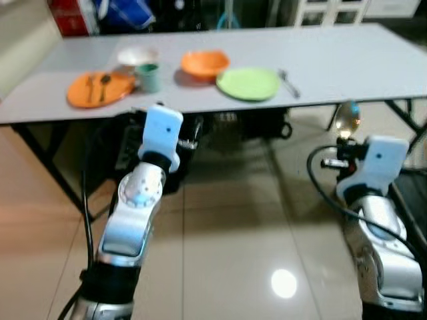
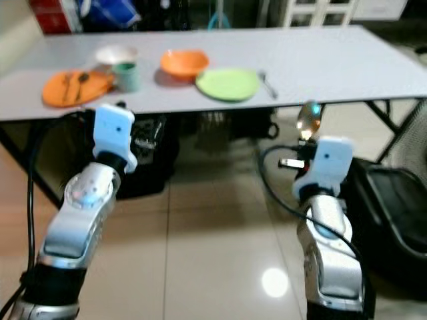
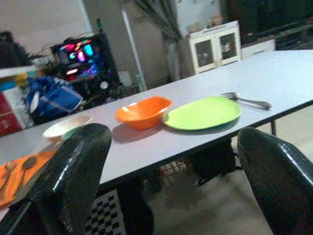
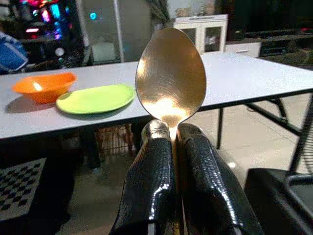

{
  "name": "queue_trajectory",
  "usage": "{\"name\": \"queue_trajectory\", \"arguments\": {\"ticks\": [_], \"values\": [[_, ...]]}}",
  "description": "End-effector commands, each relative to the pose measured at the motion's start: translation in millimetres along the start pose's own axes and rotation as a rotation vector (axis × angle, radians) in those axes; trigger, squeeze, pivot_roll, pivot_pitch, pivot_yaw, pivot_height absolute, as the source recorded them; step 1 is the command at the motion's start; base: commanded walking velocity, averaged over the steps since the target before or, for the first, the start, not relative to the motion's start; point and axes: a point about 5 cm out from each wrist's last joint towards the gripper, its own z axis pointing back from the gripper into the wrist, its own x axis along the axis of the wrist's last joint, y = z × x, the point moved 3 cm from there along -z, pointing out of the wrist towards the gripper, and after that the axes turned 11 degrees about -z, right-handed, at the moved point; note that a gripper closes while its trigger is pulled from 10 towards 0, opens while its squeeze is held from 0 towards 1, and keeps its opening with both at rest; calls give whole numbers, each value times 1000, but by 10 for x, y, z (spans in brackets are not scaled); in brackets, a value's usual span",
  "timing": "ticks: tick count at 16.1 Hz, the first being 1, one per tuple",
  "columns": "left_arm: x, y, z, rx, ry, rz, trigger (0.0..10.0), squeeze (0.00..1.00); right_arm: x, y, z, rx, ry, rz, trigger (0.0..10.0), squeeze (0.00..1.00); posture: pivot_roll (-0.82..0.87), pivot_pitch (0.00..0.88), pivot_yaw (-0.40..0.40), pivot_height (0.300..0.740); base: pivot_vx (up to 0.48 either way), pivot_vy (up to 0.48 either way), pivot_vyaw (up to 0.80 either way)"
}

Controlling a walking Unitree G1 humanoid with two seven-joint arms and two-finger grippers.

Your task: Setting the table

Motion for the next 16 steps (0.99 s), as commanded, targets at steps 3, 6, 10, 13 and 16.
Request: {"name": "queue_trajectory", "arguments": {"ticks": [3, 6, 10, 13, 16], "values": [[73, 44, 1, -16, -42, 21, 10000, 0, 4, 90, -50, 20, 11, -17, 10000, 0, -33, 0, 37, 740, 105, 0, 0], [87, 37, -1, -26, -51, 39, 10000, 0, -17, 95, -54, 25, 30, -17, 10000, 0, -33, 0, 37, 740, 367, 0, 0], [74, 18, 13, -47, -51, 57, 10000, 0, -30, 124, -57, 38, 39, -39, 10000, 0, -33, 0, 37, 740, 454, 0, 0], [78, 11, 8, -55, -53, 59, 10000, 0, -29, 111, -68, 36, 43, -40, 10000, 0, -35, 0, 36, 740, 464, 0, -646], [75, 4, 4, -58, -52, 59, 10000, 0, -28, 89, -73, 27, 43, -34, 10000, 0, -36, 0, 37, 740, 465, 0, -379]]}}
